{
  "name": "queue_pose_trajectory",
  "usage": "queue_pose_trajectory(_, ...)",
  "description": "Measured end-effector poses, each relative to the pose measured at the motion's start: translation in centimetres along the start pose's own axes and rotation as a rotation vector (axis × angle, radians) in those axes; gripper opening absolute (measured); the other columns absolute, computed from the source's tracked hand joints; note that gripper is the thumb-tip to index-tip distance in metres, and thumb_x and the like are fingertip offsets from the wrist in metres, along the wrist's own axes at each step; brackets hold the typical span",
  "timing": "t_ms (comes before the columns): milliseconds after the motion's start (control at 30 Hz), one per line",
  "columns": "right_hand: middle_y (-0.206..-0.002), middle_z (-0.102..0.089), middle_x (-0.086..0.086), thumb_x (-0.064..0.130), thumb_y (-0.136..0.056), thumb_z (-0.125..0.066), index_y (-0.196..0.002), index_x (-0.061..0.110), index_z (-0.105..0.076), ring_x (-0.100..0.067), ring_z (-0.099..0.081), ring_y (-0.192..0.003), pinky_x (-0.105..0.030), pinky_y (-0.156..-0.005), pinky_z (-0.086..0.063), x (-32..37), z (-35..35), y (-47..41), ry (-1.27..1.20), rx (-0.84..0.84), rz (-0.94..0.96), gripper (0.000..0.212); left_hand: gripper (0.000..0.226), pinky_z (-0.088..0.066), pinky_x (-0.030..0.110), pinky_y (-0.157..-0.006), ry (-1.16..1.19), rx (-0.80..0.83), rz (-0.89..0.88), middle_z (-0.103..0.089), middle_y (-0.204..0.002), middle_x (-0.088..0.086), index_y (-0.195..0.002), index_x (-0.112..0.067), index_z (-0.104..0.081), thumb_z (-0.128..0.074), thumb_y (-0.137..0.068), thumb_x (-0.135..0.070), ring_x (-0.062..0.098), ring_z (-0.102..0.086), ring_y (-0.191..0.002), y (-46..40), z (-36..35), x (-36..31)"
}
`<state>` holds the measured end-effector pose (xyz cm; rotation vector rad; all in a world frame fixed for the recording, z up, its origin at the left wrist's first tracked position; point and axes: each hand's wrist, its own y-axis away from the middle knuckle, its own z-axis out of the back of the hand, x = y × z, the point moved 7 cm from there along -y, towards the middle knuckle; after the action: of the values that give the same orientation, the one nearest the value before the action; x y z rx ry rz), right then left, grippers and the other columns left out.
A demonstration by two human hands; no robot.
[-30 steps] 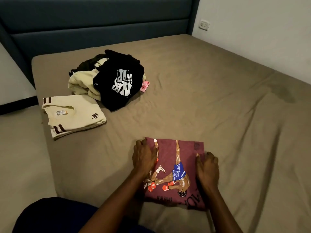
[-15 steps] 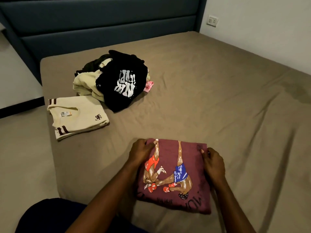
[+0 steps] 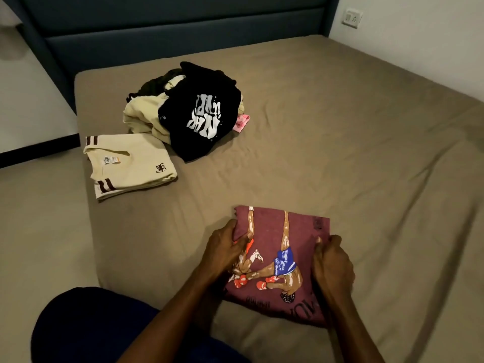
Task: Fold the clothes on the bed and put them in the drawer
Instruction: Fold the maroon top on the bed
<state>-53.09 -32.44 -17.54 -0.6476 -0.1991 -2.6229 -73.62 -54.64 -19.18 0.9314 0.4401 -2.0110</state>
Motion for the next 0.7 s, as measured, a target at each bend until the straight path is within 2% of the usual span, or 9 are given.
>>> queue_pose_trajectory(67,-0.101,-0.068,-0.017,0.048,-0.106,-0.040,-0.117,0.010,-0.047,-0.039,-0.066,-0.086,-0.040,-0.074,-0.051,-0.2,-0.1,-0.1,-0.091,0.035,0.026,0.039,0.052,-0.059,0.035,-0.087,0.126,0.033,0.007,-0.073,-0.111,-0.010,-0.124,-0.029,-0.061,-0.057,-0.088,-0.068,0.008,-0.071,-0.095,0.0,-0.3,0.2)
queue_pose_trajectory(133,-0.099,-0.070,-0.014,0.053,-0.104,-0.045,-0.121,0.009,-0.054,-0.034,-0.066,-0.084,-0.036,-0.072,-0.047,-0.2,0.2,0.2,-0.267,0.049,0.081,0.048,0.042,-0.059,0.040,-0.088,0.260,0.052,0.025,-0.075,-0.108,-0.012,-0.119,-0.030,-0.065,-0.064,-0.089,-0.059,0.006,-0.072,-0.095,0.2,-0.4,0.3)
queue_pose_trajectory(200,-0.098,-0.071,-0.004,0.065,-0.094,-0.046,-0.122,0.012,-0.060,-0.025,-0.068,-0.083,-0.035,-0.072,-0.051,-0.5,0.5,0.8,-0.451,0.054,0.104,0.062,0.032,-0.059,0.047,-0.090,0.417,0.092,0.050,-0.077,-0.106,-0.008,-0.113,-0.027,-0.070,-0.069,-0.090,-0.049,0.011,-0.074,-0.096,0.3,-0.6,0.2)
queue_pose_trajectory(233,-0.100,-0.072,-0.001,0.066,-0.091,-0.048,-0.121,0.014,-0.062,-0.022,-0.069,-0.084,-0.037,-0.075,-0.055,-0.8,0.5,1.0,-0.523,0.062,0.087,0.062,0.031,-0.058,0.050,-0.091,0.470,0.101,0.055,-0.077,-0.106,-0.007,-0.112,-0.026,-0.071,-0.070,-0.089,-0.047,0.013,-0.074,-0.096,0.3,-0.6,0.2)
queue_pose_trajectory(367,-0.098,-0.078,-0.003,0.034,-0.102,-0.060,-0.107,0.020,-0.071,-0.024,-0.075,-0.087,-0.051,-0.083,-0.062,-0.9,-0.4,1.0,-0.784,0.167,-0.057,0.018,0.033,-0.055,0.052,-0.099,0.695,0.175,0.117,-0.077,-0.113,0.006,-0.119,-0.017,-0.071,-0.072,-0.093,-0.037,0.028,-0.073,-0.105,0.4,-0.7,0.0)
queue_pose_trajectory(433,-0.093,-0.079,-0.002,0.026,-0.103,-0.060,-0.101,0.019,-0.073,-0.029,-0.076,-0.087,-0.054,-0.083,-0.062,0.1,-0.4,1.2,-0.848,0.186,-0.080,0.015,0.033,-0.054,0.051,-0.101,0.813,0.192,0.163,-0.075,-0.115,0.013,-0.123,-0.009,-0.069,-0.072,-0.094,-0.026,0.033,-0.072,-0.107,0.2,-0.3,0.1)
queue_pose_trajectory(500,-0.091,-0.079,-0.001,0.026,-0.103,-0.060,-0.099,0.020,-0.074,-0.028,-0.076,-0.086,-0.053,-0.082,-0.062,1.6,-0.5,1.5,-0.874,0.166,-0.088,0.016,0.038,-0.055,0.048,-0.098,0.874,0.173,0.193,-0.075,-0.114,0.017,-0.123,-0.005,-0.068,-0.073,-0.090,-0.024,0.034,-0.072,-0.104,-0.2,1.1,0.2)
queue_pose_trajectory(633,-0.093,-0.078,-0.003,0.020,-0.104,-0.058,-0.103,0.016,-0.074,-0.023,-0.074,-0.084,-0.043,-0.075,-0.061,6.3,-1.5,2.5,-0.950,0.153,-0.064,0.017,0.041,-0.059,0.037,-0.087,0.891,0.127,0.225,-0.073,-0.115,0.021,-0.124,-0.001,-0.067,-0.073,-0.089,-0.021,0.033,-0.071,-0.101,-0.9,6.2,1.6)
queue_pose_trajectory(700,-0.086,-0.076,-0.003,0.017,-0.103,-0.059,-0.099,0.013,-0.072,-0.018,-0.069,-0.074,-0.037,-0.069,-0.056,9.3,-2.5,2.8,-1.017,0.168,-0.056,0.015,0.034,-0.060,0.033,-0.082,0.848,0.104,0.201,-0.073,-0.116,0.021,-0.124,0.003,-0.066,-0.067,-0.096,-0.014,0.029,-0.072,-0.097,-1.4,9.8,2.2)
